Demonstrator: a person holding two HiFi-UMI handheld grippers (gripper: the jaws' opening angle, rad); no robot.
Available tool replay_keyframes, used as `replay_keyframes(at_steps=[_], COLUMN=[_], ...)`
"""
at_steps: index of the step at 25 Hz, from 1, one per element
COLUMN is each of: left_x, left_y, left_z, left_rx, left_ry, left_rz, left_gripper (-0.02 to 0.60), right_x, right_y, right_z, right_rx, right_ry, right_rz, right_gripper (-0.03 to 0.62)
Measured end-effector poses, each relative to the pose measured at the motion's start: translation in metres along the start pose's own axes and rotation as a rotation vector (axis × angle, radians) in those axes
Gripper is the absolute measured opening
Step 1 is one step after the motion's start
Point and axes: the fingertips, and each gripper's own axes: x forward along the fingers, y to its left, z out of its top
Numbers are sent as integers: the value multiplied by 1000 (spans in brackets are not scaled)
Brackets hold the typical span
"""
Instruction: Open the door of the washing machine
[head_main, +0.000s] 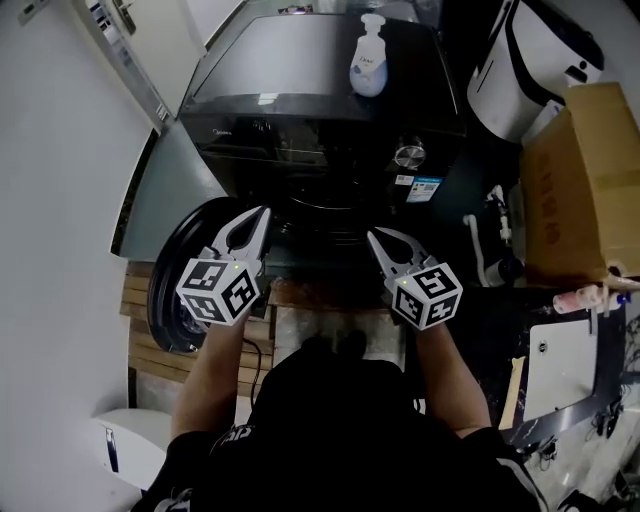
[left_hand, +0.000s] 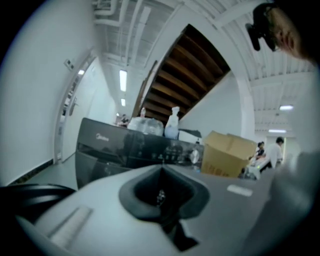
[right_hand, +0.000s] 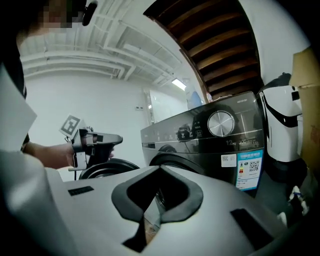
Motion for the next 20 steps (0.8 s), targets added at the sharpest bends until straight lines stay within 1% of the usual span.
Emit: replay_keyframes(at_steps=[3, 6, 9, 11, 16, 20], left_x=[6, 12, 13, 14, 19, 18], left_y=[7, 12, 9, 8, 8, 9], left_z=[3, 9, 11, 11, 0, -1], left_rx=[11, 82, 134, 143, 131, 135], left_ry=[-4, -8, -15, -19, 15, 31], left_rz=[7, 14, -26, -53, -92, -88], left_gripper=[9, 9, 9, 8, 8, 8], right_x=[-4, -4, -3, -3, -16, -26], right_y=[5, 5, 7, 11, 17, 24], right_z=[6, 16, 28, 35, 49, 60], right_rx=[24, 13, 13, -7, -35, -54], right_ry=[-18, -31, -61, -68, -79, -94], right_rz=[-22, -63, -104, -135, -229, -249], right_gripper=[-6, -6, -6, -6, -6, -8])
